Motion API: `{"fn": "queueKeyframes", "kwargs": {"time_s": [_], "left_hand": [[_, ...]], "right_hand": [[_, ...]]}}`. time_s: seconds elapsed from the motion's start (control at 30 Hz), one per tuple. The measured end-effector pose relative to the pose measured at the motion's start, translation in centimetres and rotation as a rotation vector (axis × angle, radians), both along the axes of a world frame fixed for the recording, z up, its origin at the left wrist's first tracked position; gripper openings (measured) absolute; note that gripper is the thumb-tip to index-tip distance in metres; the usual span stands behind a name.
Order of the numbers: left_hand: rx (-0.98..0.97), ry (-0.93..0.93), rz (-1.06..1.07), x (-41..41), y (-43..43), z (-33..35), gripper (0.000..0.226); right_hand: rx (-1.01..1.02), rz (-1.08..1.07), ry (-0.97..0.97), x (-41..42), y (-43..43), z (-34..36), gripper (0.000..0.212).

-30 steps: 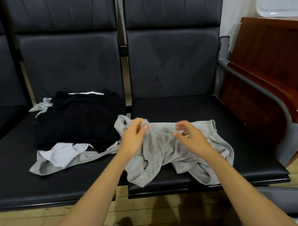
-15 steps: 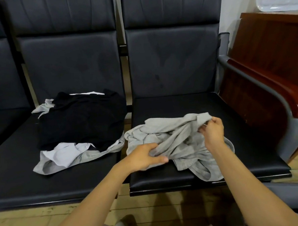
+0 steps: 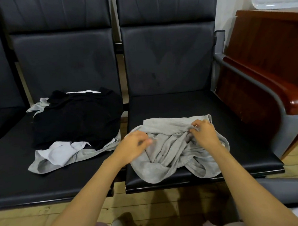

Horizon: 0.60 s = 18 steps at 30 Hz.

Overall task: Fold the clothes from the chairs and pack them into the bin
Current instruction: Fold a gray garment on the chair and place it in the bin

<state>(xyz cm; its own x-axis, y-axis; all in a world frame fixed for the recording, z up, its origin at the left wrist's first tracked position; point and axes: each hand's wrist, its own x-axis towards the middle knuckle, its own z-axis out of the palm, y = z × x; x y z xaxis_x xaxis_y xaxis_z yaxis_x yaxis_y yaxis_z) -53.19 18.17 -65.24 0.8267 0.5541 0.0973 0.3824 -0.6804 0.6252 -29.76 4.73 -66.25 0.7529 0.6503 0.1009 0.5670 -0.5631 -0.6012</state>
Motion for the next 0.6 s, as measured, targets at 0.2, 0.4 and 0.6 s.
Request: {"fn": "queueKeyframes", "kwargs": {"time_s": [0.2, 0.4, 0.6], "left_hand": [[-0.191, 0.104, 0.483, 0.9, 3.2, -1.7, 0.039], [-0.106, -0.254, 0.409, 1.0, 3.0, -0.6, 0.021], [-0.283, 0.21, -0.164, -0.7, 1.3, 0.7, 0.031]], "right_hand": [[0.13, -0.054, 0.045, -0.2, -0.6, 0.1, 0.015], [0.145, -0.072, 0.043, 0.2, -0.9, 0.1, 0.015], [0.268, -0.171, 0.069, 0.1, -1.5, 1.0, 0.041]]}}
